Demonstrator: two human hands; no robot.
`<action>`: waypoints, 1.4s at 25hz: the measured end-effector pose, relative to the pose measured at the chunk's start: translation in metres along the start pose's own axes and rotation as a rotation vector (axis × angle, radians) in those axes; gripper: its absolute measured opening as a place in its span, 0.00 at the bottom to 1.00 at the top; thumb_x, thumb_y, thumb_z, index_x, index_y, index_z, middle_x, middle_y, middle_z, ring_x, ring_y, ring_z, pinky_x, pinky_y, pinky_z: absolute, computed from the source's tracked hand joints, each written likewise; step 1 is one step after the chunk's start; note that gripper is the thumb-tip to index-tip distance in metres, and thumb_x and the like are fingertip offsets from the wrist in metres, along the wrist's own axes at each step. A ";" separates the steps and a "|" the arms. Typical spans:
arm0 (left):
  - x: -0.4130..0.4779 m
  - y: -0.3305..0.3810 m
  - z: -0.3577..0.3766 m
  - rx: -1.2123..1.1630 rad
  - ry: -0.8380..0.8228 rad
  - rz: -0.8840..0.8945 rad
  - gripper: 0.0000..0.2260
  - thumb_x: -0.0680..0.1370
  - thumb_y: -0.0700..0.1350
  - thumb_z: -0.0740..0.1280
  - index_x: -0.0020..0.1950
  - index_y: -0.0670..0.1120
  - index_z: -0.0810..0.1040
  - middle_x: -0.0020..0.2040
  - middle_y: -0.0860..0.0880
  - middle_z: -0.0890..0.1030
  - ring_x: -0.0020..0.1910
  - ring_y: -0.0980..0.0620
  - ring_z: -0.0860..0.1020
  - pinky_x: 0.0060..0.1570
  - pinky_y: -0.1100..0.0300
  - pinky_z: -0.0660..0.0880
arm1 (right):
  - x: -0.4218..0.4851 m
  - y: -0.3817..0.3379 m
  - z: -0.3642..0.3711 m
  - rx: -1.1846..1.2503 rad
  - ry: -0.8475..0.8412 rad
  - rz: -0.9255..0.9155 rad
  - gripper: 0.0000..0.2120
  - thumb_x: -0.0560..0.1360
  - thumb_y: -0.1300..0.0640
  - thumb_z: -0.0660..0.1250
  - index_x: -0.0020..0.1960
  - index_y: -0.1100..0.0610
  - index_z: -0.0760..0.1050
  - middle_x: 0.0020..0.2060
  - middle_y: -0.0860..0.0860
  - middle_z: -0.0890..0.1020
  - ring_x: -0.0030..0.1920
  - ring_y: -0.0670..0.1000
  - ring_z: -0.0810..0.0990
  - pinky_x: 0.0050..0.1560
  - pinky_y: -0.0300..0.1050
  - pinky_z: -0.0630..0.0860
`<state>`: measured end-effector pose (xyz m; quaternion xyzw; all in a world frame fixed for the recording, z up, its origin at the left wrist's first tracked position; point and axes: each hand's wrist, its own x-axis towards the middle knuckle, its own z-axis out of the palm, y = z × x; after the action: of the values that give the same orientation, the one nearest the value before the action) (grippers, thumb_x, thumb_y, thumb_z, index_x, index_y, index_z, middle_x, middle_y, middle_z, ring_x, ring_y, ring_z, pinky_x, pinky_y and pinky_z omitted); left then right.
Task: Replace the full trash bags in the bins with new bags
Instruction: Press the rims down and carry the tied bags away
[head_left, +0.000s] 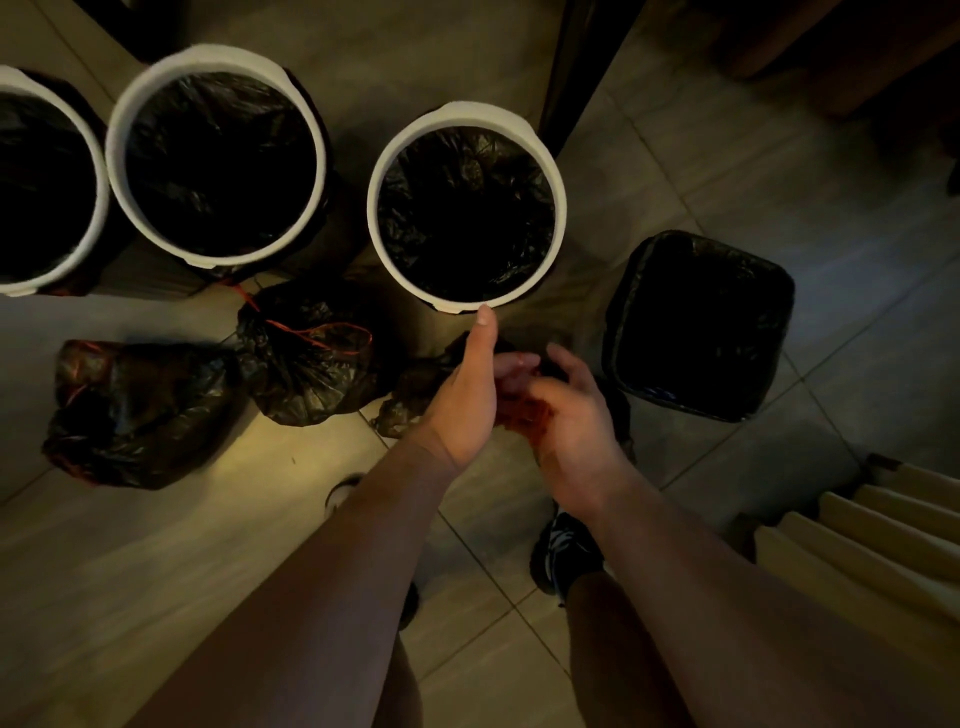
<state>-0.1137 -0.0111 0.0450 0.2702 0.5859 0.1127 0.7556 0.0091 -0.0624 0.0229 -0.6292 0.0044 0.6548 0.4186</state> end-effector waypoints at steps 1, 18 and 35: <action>-0.006 0.002 0.006 -0.025 -0.008 -0.022 0.45 0.73 0.81 0.46 0.63 0.51 0.86 0.57 0.48 0.87 0.57 0.52 0.85 0.55 0.57 0.81 | -0.005 -0.002 -0.001 -0.047 0.009 -0.011 0.36 0.72 0.58 0.74 0.77 0.44 0.67 0.62 0.57 0.85 0.58 0.56 0.87 0.54 0.53 0.84; -0.043 -0.019 -0.133 -0.386 0.377 -0.144 0.33 0.83 0.71 0.51 0.60 0.47 0.84 0.57 0.45 0.87 0.56 0.44 0.84 0.48 0.51 0.77 | -0.030 0.014 0.042 -0.314 0.054 -0.056 0.16 0.81 0.66 0.65 0.50 0.51 0.88 0.27 0.54 0.79 0.27 0.49 0.77 0.25 0.40 0.71; 0.099 -0.044 -0.349 -0.235 0.603 -0.016 0.10 0.79 0.38 0.66 0.43 0.51 0.83 0.35 0.52 0.85 0.35 0.54 0.84 0.36 0.63 0.79 | 0.125 0.108 0.198 -0.430 -0.032 0.182 0.19 0.85 0.63 0.57 0.73 0.52 0.74 0.60 0.46 0.80 0.51 0.55 0.89 0.26 0.43 0.72</action>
<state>-0.4217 0.0970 -0.1189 0.1310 0.7684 0.2486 0.5749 -0.1957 0.0410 -0.0960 -0.6905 -0.0854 0.6856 0.2142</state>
